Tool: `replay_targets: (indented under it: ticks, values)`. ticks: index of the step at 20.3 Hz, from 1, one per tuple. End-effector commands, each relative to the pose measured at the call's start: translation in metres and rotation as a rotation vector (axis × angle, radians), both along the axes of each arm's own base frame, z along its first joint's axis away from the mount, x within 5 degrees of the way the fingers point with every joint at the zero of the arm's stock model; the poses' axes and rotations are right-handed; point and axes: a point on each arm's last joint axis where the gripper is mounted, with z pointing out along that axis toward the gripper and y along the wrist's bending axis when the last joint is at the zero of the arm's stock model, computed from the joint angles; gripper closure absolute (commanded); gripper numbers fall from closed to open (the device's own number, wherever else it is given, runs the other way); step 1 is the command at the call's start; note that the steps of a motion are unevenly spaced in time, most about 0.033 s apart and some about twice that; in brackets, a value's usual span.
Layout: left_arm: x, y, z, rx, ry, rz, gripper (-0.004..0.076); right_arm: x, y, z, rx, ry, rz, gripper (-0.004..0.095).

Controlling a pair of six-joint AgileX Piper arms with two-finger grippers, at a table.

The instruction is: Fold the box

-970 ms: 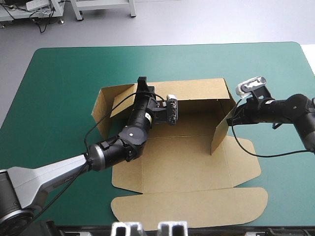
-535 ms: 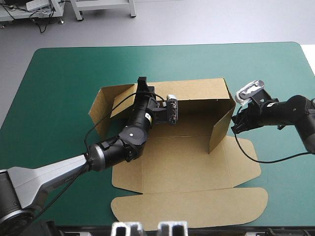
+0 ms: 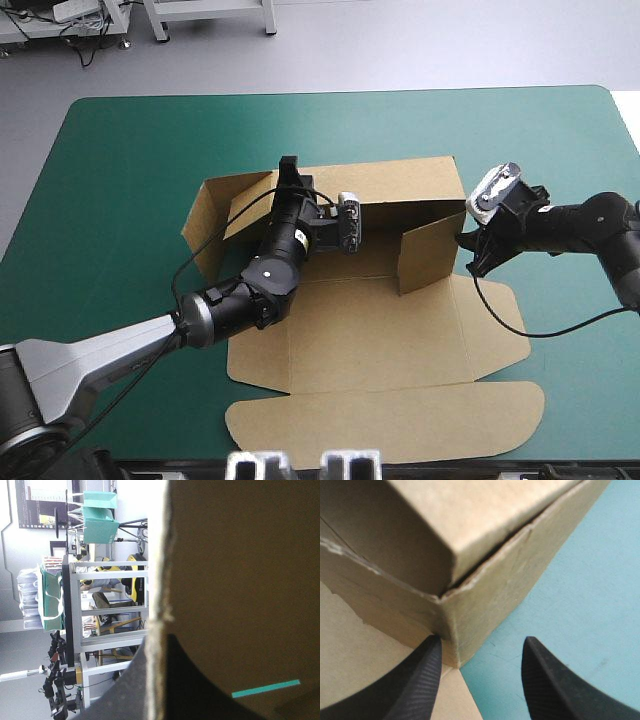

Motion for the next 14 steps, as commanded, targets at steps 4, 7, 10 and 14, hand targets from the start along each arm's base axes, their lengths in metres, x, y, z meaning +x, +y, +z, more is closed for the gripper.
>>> replay_targets:
  ticks: [4, 7, 10, 14]
  values:
    - [-0.003, 0.001, 0.017, -0.057, -0.027, 0.006, 0.0734, -0.005, 0.008, 0.016, 0.113, 0.003, 0.032, 0.0466]
    - [-0.003, 0.001, 0.017, -0.058, -0.026, 0.003, 0.0734, 0.002, 0.007, 0.014, 0.141, -0.017, -0.01, 0.0466]
    - [-0.004, -0.001, 0.016, -0.062, -0.021, -0.013, 0.0734, 0.015, 0.01, 0.003, 0.227, 0.023, -0.045, 0.0468]
    - [-0.004, -0.002, 0.016, -0.066, -0.017, -0.029, 0.0734, 0.031, 0.014, -0.012, 0.32, 0.058, -0.056, 0.0496]
